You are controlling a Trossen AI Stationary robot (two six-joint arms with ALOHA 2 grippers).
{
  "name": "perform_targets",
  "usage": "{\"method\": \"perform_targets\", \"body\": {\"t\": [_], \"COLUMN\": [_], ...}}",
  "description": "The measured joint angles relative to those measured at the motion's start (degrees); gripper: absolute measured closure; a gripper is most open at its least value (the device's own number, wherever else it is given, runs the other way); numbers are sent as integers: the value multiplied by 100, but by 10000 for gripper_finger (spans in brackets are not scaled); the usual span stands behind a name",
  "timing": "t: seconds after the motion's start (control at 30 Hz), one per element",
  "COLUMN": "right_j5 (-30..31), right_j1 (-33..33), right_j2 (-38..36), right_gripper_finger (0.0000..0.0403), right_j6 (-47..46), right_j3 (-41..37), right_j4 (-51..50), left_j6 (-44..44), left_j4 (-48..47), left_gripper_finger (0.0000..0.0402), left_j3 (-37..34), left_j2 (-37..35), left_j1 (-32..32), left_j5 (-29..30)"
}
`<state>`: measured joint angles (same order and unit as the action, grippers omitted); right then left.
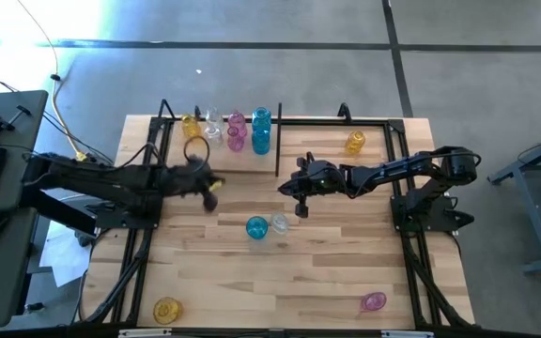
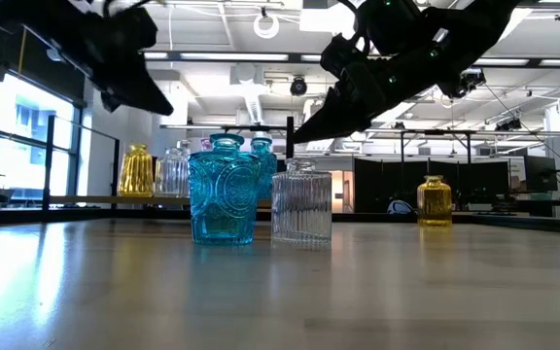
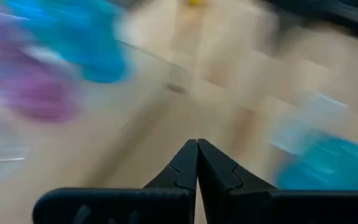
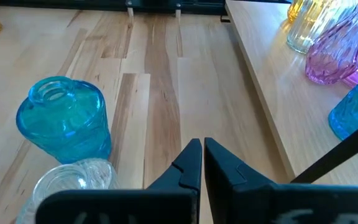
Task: Sort vases onto shelf
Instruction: Put the bottom yellow flower vase aligned with the other yellow flower vase on the shelf
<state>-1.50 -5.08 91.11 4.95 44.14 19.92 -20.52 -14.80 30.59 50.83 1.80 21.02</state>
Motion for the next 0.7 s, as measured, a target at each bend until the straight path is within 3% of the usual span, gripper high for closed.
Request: {"method": "perform_targets", "body": {"t": [0.13, 0.2, 0.37, 0.5, 0.7], "right_j5": [0, 0, 0, -2, -2], "right_j1": [0, 0, 0, 0, 0], "right_j2": [0, 0, 0, 0, 0], "right_gripper_finger": [403, 403, 403, 403, 403], "right_j6": [7, 9, 80, 143, 172], "right_j3": [1, 0, 2, 2, 2], "right_j4": [0, 3, 98, 141, 184], "left_j6": [-431, -672, -1039, -1939, -2915], "left_j4": [-230, -613, -2074, -3184, -3819], "left_gripper_finger": [401, 401, 401, 391, 347], "left_j3": [24, 196, 975, 1670, 2470], "left_j2": [3, 5, 129, 450, 1224], "left_j1": [394, 640, 1599, 2281, 3190], "left_j5": [-1759, -2138, -1956, -1892, -2262]}}
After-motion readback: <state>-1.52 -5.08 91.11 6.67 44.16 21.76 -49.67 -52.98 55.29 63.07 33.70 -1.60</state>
